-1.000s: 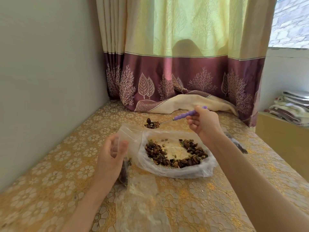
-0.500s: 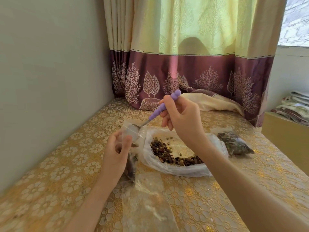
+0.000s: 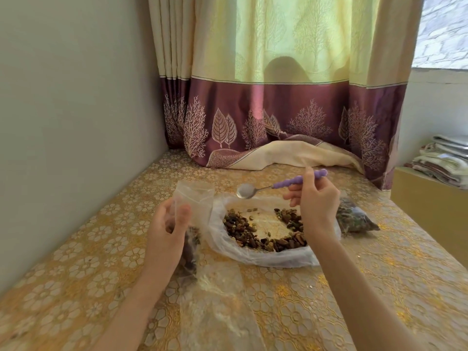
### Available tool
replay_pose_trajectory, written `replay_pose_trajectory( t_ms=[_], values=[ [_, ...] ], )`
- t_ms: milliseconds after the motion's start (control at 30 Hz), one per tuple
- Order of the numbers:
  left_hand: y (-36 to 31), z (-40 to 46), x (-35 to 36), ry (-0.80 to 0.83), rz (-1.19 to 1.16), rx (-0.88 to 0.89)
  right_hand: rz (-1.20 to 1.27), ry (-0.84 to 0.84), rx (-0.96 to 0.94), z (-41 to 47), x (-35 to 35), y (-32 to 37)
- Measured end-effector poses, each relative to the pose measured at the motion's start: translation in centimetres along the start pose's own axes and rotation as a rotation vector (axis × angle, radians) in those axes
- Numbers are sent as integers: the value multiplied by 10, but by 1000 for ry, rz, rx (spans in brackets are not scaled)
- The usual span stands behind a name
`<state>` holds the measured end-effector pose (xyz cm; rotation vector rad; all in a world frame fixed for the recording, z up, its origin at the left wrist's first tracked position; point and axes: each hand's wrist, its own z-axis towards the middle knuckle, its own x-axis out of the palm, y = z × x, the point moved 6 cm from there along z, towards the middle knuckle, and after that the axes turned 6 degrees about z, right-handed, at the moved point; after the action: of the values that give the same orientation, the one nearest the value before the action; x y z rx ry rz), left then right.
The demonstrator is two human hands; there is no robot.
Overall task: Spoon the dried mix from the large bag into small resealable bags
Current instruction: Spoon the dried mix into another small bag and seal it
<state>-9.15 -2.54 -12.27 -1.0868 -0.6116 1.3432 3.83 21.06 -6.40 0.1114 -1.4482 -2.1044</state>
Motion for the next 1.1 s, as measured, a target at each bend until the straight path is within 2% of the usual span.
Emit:
replay_pose_trajectory(
  t_ms=[133, 200, 467, 633, 967, 1100],
  values=[
    [5, 1, -1, -16, 19, -34, -226, 39, 74, 1, -5, -29],
    [7, 2, -1, -17, 23, -38, -263, 72, 120, 2, -4, -40],
    [6, 1, 1, -2, 3, -30, -255, 59, 206, 12, -16, -53],
    [5, 0, 2, 1, 0, -26, -131, 139, 348, 15, -15, -59],
    [2, -1, 3, 4, 4, -3, -93, 287, 440, 11, -4, -59],
    [1, -1, 3, 6, 17, -2, -77, 285, 458, 5, -5, -64]
  ],
)
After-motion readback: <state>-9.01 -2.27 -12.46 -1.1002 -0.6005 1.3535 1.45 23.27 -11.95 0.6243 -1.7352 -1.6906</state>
